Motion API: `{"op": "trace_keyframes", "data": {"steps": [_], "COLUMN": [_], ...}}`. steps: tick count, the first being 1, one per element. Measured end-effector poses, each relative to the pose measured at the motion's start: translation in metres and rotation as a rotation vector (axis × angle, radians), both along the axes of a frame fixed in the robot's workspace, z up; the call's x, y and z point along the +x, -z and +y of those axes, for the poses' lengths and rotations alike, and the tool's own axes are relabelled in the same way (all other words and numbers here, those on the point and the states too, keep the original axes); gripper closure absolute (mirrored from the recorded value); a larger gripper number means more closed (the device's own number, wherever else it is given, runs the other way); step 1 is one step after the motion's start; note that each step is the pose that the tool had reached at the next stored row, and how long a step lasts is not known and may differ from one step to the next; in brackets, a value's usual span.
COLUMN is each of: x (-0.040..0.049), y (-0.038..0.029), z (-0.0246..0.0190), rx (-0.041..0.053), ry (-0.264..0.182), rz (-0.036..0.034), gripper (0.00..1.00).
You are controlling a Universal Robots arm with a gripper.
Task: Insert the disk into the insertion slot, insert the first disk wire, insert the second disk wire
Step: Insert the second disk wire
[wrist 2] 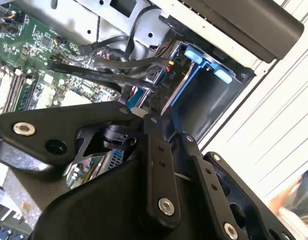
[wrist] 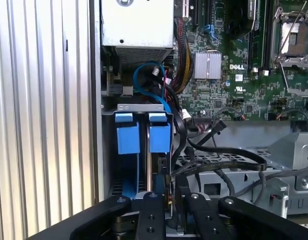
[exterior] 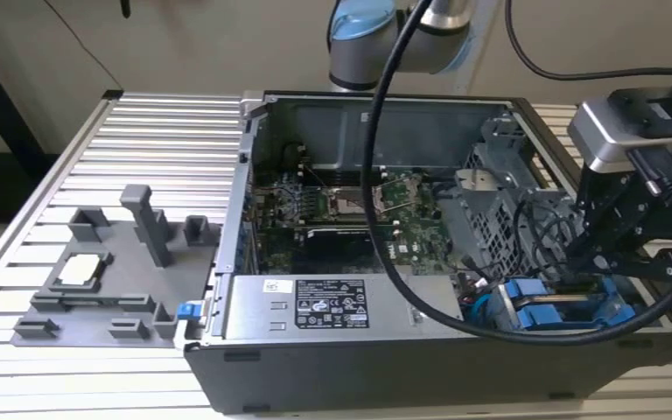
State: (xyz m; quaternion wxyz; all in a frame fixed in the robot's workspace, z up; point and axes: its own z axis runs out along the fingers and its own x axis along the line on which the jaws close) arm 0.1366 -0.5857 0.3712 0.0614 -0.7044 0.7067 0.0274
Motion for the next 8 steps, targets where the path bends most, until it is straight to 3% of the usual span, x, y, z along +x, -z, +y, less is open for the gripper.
{"op": "trace_keyframes", "data": {"steps": [8], "x": [-0.0001], "y": [-0.0001], "z": [0.0000], "rx": [-0.0001], "ry": [0.000], "rz": [-0.0014], "gripper": [0.76]}}
